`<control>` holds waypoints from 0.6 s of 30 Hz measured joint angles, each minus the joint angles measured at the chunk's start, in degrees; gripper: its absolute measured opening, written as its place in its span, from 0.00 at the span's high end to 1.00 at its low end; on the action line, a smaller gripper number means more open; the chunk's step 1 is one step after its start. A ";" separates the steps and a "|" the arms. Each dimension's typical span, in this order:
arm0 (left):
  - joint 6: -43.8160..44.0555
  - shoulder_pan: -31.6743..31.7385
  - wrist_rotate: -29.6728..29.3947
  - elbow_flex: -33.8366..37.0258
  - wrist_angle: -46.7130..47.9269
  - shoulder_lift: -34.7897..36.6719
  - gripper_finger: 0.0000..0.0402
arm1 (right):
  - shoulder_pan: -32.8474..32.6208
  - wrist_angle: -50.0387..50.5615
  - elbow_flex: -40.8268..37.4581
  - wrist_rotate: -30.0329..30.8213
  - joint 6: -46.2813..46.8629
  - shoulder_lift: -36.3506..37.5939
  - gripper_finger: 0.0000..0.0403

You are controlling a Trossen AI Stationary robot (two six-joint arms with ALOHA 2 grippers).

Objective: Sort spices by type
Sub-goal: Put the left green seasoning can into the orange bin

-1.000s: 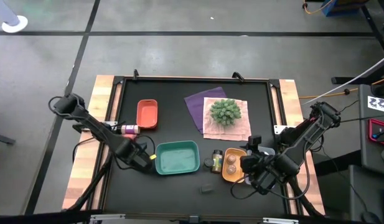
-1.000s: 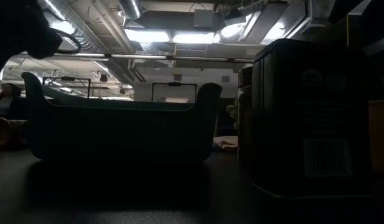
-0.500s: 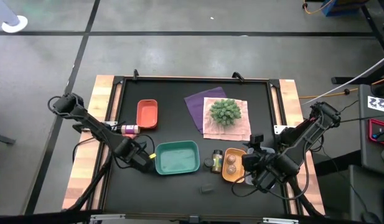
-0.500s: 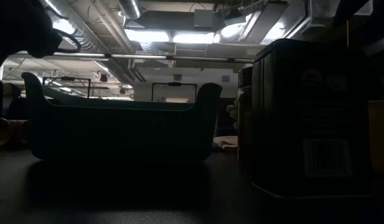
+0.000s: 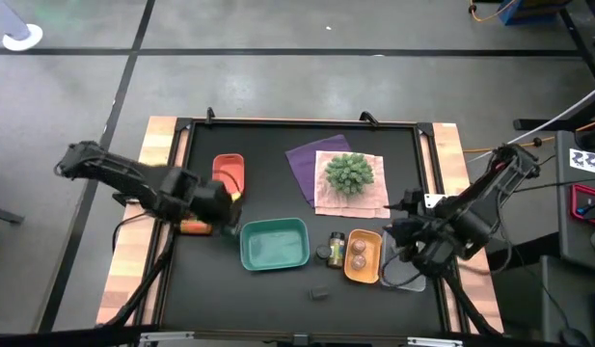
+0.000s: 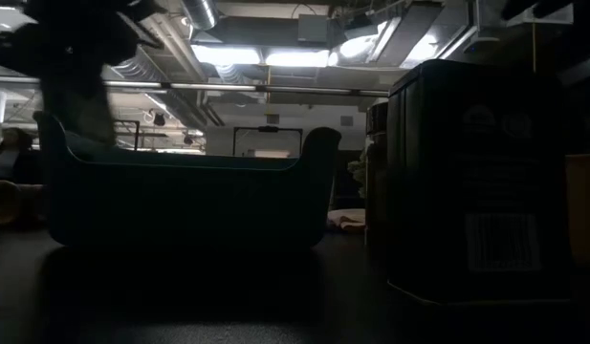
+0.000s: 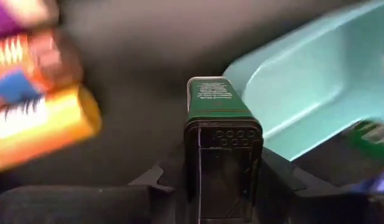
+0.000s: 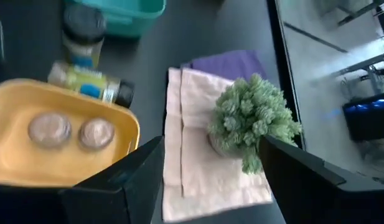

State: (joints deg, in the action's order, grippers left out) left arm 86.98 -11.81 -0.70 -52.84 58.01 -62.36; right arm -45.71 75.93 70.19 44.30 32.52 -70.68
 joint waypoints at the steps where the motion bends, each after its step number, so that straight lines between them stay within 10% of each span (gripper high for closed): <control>1: -1.29 2.14 -0.05 0.00 0.08 1.16 0.72 | 0.00 -1.84 -1.36 0.17 -0.18 1.61 0.36; 18: -24.56 33.93 -2.11 0.02 3.04 4.61 0.72 | 0.00 -32.51 -17.47 -1.40 -16.33 9.51 0.36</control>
State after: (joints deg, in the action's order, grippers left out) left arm 62.42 22.13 -2.82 -52.82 61.05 -57.75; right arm -45.71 43.42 52.72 42.89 16.19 -61.17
